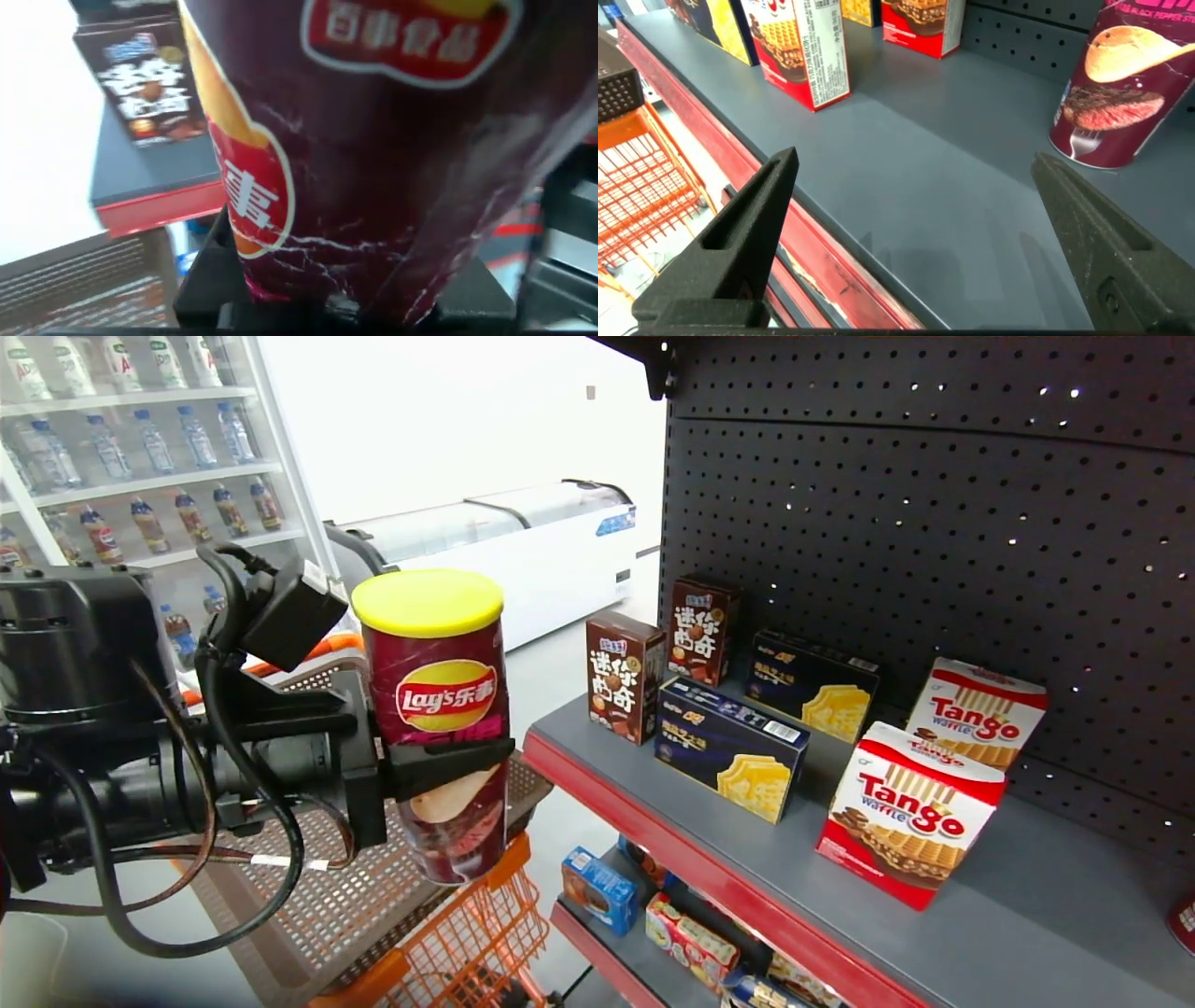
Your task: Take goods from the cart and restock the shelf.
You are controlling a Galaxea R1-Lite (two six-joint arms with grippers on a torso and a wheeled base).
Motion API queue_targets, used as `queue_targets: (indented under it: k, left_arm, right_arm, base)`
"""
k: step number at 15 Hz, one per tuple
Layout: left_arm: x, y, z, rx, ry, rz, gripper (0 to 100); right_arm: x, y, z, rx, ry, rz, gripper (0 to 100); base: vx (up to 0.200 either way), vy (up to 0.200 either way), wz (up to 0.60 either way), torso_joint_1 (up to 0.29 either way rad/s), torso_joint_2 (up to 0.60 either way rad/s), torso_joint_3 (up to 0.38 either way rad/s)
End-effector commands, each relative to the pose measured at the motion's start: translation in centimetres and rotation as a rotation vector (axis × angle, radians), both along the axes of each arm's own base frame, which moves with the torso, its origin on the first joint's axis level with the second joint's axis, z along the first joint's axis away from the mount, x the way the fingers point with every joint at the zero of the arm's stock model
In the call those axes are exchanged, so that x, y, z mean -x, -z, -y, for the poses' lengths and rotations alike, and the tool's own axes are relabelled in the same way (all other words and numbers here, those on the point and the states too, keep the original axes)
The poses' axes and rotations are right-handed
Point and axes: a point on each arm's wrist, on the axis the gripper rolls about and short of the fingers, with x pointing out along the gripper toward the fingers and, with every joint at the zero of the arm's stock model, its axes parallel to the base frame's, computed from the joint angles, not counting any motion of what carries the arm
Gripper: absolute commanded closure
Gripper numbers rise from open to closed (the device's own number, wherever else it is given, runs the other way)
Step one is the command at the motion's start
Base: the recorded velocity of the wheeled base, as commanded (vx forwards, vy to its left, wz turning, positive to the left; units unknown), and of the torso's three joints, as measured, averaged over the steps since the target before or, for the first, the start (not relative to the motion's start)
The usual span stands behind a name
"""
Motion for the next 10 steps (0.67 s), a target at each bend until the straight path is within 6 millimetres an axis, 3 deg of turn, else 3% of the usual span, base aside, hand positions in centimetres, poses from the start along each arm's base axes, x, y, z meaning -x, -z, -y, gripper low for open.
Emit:
queue_targets:
  k: [1, 4, 7, 10]
  left_arm:
    - [0.9, 0.0, 1.0, 0.003, 0.082, -0.022, 100]
    - [4.4, -0.8, 2.1, 0.018, 0.227, -0.108, 100]
    - [5.5, -1.1, 3.3, 0.036, 0.327, -0.115, 100]
    - [5.9, 0.0, 3.4, 0.024, 0.370, -0.144, 100]
  right_arm:
    - [0.0, 0.0, 0.0, 0.000, -0.002, 0.000, 0]
    - [0.0, 0.0, 0.0, 0.000, -0.002, 0.000, 0]
    - [0.0, 0.0, 0.0, 0.000, -0.002, 0.000, 0]
    - [0.0, 0.0, 0.0, 0.000, -0.002, 0.000, 0]
  base:
    - [0.000, 0.000, 0.00, 0.000, 0.00, 0.000]
    - [0.000, 0.000, 0.00, 0.000, 0.00, 0.000]
    - [0.000, 0.000, 0.00, 0.000, 0.00, 0.000]
    - [0.000, 0.000, 0.00, 0.000, 0.00, 0.000]
